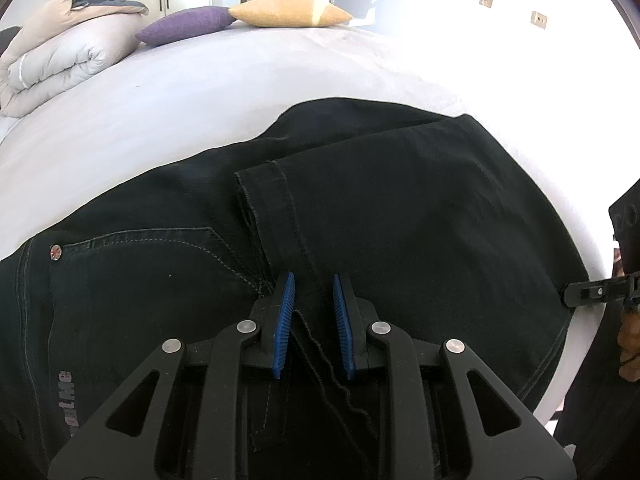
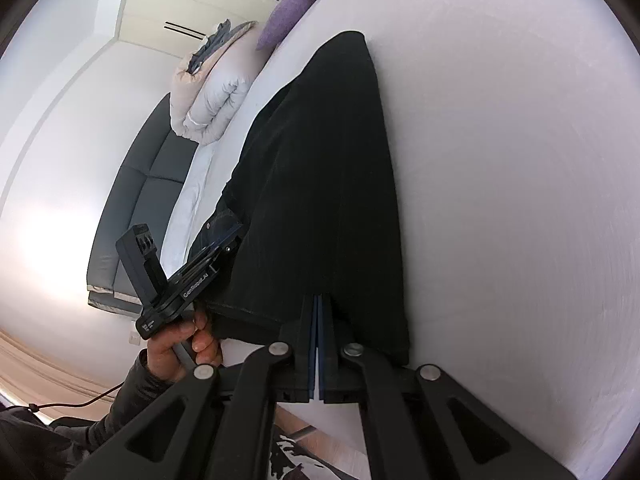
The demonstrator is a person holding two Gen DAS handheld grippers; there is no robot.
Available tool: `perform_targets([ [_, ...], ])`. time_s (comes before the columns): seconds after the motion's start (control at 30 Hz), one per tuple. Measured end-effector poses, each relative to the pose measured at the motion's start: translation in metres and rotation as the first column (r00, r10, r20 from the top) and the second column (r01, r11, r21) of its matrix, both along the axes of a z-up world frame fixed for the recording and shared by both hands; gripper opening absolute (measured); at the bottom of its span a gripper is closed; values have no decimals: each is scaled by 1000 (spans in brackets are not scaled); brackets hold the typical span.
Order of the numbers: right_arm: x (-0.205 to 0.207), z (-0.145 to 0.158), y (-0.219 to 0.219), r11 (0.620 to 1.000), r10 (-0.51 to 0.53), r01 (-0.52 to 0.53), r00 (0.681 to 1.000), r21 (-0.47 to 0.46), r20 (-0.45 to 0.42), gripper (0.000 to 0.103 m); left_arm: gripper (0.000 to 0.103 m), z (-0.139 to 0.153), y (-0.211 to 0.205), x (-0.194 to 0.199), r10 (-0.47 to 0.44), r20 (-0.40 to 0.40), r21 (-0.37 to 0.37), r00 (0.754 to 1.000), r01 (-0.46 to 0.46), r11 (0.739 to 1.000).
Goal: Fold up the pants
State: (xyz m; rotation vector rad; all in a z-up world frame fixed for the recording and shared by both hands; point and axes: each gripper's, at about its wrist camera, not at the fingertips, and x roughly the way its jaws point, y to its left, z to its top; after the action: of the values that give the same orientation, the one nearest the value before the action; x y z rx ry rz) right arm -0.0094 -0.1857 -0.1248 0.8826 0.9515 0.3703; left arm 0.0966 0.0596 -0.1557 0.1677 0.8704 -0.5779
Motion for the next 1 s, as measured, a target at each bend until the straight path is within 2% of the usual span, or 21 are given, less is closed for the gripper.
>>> perform_targets([
  [0.17, -2, 1, 3, 1000, -30, 30, 1000, -5, 6, 0, 21, 6, 8, -3, 28, -12, -30, 1000, -29, 999],
  [0.2, -3, 1, 3, 999, -37, 37, 999, -8, 7, 0, 23, 8, 11, -6, 39, -15, -40, 999, -40, 998],
  [0.3, -7, 3, 5, 998, -65, 65, 998, -8, 1, 0, 23, 16, 30, -17, 73, -47, -101, 996, -77, 992],
  [0.4, -14, 10, 11, 997, -77, 76, 997, -31, -10, 0, 23, 27, 61, -38, 127, -63, -176, 990, -136, 975],
  [0.43, -18, 12, 13, 997, -71, 71, 997, -40, -12, 3, 23, 33, 78, -51, 156, -65, -221, 986, -167, 961],
  [0.47, -22, 18, 19, 998, -56, 55, 998, -41, -6, 15, 24, 36, 89, -59, 174, -67, -246, 983, -185, 951],
  [0.5, -25, 22, 24, 999, -44, 44, 999, -32, 5, 25, 29, 40, 103, -68, 199, -68, -277, 978, -210, 938],
  [0.53, -27, 28, 31, 999, -30, 30, 999, -24, 25, 34, 48, 44, 119, -77, 229, -66, -306, 971, -238, 922],
  [0.57, -28, 36, 40, 1000, -7, 8, 998, -17, 56, 34, 63, 47, 136, -86, 265, -65, -334, 962, -271, 903],
  [0.6, -26, 43, 48, 1000, 13, -12, 997, -14, 81, 34, 85, 51, 153, -94, 311, -58, -358, 949, -310, 881],
  [0.63, -22, 49, 55, 1000, 26, -25, 994, -9, 101, 34, 89, 54, 176, -104, 378, -52, -390, 924, -367, 845],
  [0.67, -15, 55, 62, 999, 36, -36, 992, 1, 119, 35, 89, 55, 189, -108, 406, -62, -410, 912, -395, 823],
  [0.73, 3, 62, 74, 997, 64, -69, 988, 33, 143, 36, 89, 51, 218, -112, 458, -125, -452, 880, -461, 763],
  [0.83, 36, 67, 98, 992, 118, -121, 985, 17, 127, 37, 89, 38, 249, -110, 514, -227, -493, 827, -553, 672],
  [0.93, 66, 71, 121, 986, 164, -165, 979, -3, 125, 43, 89, 25, 263, -102, 499, -326, -536, 803, -592, 602],
  [1.0, 79, 70, 130, 985, 169, -170, 979, -2, 117, 45, 89, 18, 268, -97, 484, -369, -553, 793, -606, 572],
])
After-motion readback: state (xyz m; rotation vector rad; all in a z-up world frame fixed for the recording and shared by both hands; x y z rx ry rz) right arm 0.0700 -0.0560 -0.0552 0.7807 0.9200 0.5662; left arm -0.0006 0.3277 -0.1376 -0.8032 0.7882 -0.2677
